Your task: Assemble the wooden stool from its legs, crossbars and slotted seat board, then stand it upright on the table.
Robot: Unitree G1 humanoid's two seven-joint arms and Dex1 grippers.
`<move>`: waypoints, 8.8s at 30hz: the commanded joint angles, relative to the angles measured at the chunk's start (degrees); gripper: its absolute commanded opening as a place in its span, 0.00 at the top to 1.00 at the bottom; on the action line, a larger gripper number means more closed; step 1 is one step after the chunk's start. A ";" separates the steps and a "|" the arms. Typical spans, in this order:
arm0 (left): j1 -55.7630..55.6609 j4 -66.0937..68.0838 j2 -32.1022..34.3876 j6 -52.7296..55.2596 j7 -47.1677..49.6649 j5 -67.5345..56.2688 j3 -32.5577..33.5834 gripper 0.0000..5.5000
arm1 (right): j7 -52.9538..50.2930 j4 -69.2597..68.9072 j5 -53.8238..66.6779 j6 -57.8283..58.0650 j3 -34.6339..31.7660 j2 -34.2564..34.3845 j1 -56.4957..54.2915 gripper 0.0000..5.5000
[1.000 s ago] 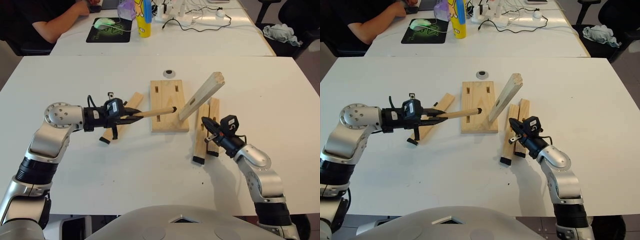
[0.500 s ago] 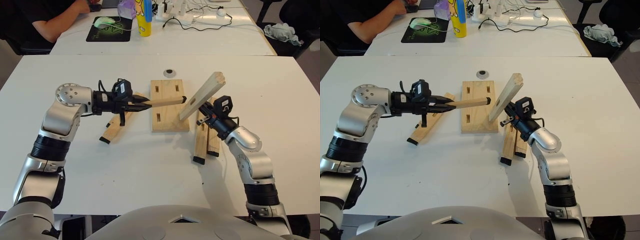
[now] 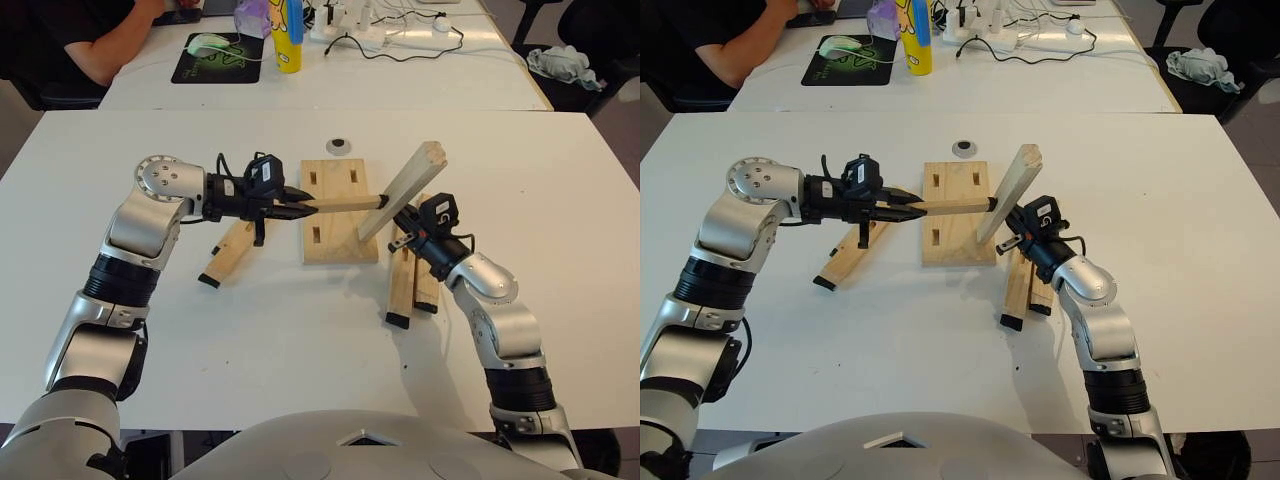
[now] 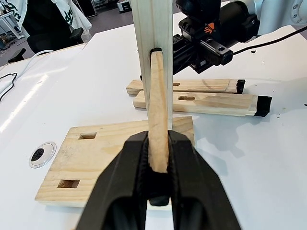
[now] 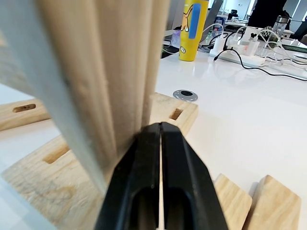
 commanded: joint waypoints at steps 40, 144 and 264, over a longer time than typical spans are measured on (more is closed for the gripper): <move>-4.08 -7.11 -3.94 11.74 0.21 1.43 -2.19 0.93 | 0.19 -2.97 -8.96 0.66 7.02 -0.80 2.49 1.00; 47.40 -45.30 -5.33 27.98 36.78 -18.89 6.20 0.51 | -3.62 -17.33 15.90 65.13 -14.92 -4.94 -3.53 0.30; 30.53 -31.25 14.18 41.09 23.56 -68.00 37.09 0.51 | 17.96 -19.00 68.16 41.17 -7.34 -19.15 -5.24 0.62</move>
